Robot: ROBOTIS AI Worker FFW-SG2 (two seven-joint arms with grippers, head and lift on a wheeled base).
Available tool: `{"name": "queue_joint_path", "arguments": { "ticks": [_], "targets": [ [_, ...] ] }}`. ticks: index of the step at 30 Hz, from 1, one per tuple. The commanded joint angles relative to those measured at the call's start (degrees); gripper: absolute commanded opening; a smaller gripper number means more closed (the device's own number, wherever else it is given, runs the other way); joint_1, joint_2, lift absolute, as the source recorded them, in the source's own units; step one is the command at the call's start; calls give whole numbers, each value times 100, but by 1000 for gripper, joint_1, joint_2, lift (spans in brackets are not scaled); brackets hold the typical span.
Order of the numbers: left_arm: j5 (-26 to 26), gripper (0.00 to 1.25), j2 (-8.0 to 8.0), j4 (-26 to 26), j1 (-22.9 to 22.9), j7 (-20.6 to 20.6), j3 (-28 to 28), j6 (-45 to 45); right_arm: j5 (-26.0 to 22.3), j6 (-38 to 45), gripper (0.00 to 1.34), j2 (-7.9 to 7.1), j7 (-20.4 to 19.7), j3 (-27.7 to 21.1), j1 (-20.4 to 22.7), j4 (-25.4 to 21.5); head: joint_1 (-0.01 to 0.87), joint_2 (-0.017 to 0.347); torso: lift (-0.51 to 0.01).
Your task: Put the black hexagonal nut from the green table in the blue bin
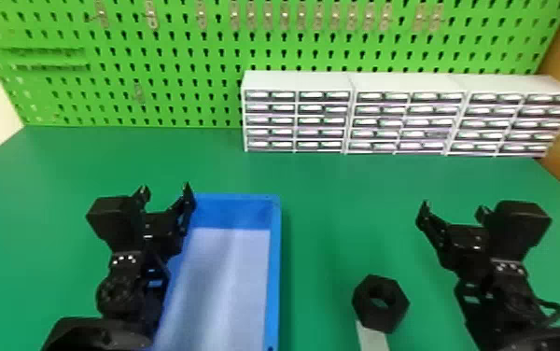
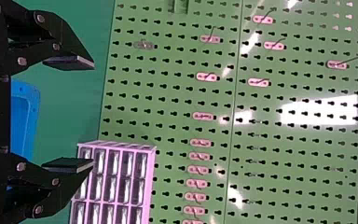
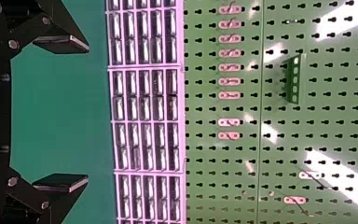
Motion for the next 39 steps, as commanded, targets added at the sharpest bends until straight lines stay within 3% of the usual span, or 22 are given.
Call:
{"name": "queue_joint_path", "arguments": {
  "ticks": [1, 30, 39],
  "targets": [
    [0, 742, 0, -3, -7, 0, 1, 3, -16, 41, 1037, 32, 0, -65, 55, -54, 657, 57, -95],
    [-9, 742, 0, 50, -15, 0, -34, 3, -191, 235, 1037, 5, 18, -232, 116, -168, 657, 57, -95],
    [-9, 742, 0, 50, -15, 0, -34, 3, -297, 885, 1037, -39, 158, -408, 151, -616, 657, 57, -95]
  ]
}}
